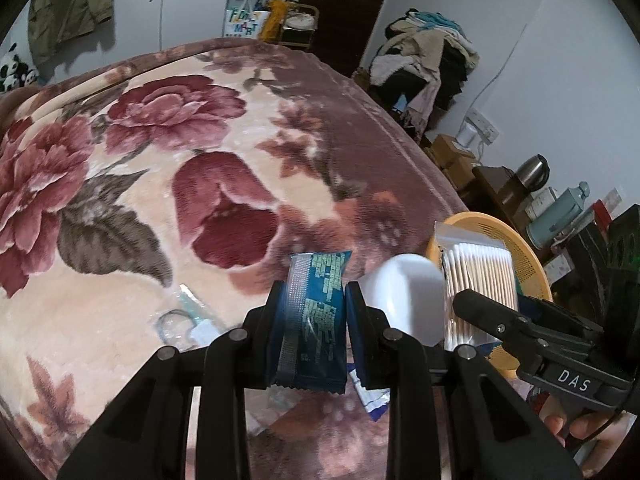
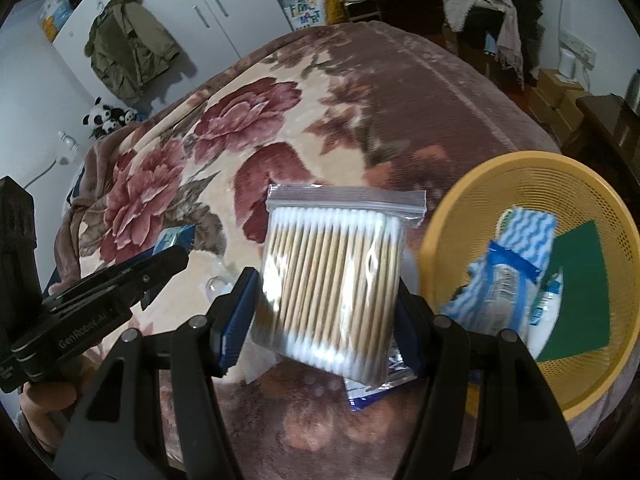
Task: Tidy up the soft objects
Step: 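Carry the blue packet and cotton swab bag with both tools over the yellow basket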
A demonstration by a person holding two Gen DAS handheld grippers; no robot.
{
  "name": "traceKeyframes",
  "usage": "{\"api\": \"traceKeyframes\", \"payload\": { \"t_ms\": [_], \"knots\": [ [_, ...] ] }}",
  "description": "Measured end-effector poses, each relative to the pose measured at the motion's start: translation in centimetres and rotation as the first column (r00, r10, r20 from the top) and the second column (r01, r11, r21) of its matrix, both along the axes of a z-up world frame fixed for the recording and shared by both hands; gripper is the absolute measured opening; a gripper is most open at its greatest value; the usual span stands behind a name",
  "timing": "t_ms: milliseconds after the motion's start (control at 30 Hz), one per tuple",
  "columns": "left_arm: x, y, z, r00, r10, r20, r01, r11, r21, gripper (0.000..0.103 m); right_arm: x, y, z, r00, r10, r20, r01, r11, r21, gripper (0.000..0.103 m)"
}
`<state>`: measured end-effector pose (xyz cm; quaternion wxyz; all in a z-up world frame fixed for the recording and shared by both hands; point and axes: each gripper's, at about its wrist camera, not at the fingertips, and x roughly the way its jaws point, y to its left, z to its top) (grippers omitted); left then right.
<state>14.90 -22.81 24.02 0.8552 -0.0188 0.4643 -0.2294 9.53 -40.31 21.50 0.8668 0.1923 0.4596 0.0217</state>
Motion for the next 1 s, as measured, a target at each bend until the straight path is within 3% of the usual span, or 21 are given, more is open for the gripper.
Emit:
{"api": "traceKeyframes", "payload": {
  "t_ms": [1000],
  "knots": [
    [-1.8, -15.7, 0.0, 0.974, -0.223, -0.023, 0.223, 0.975, -0.013, 0.029, -4.4, -12.9, -0.1, 0.977, -0.213, -0.002, 0.213, 0.977, 0.002, 0.063]
  ]
}}
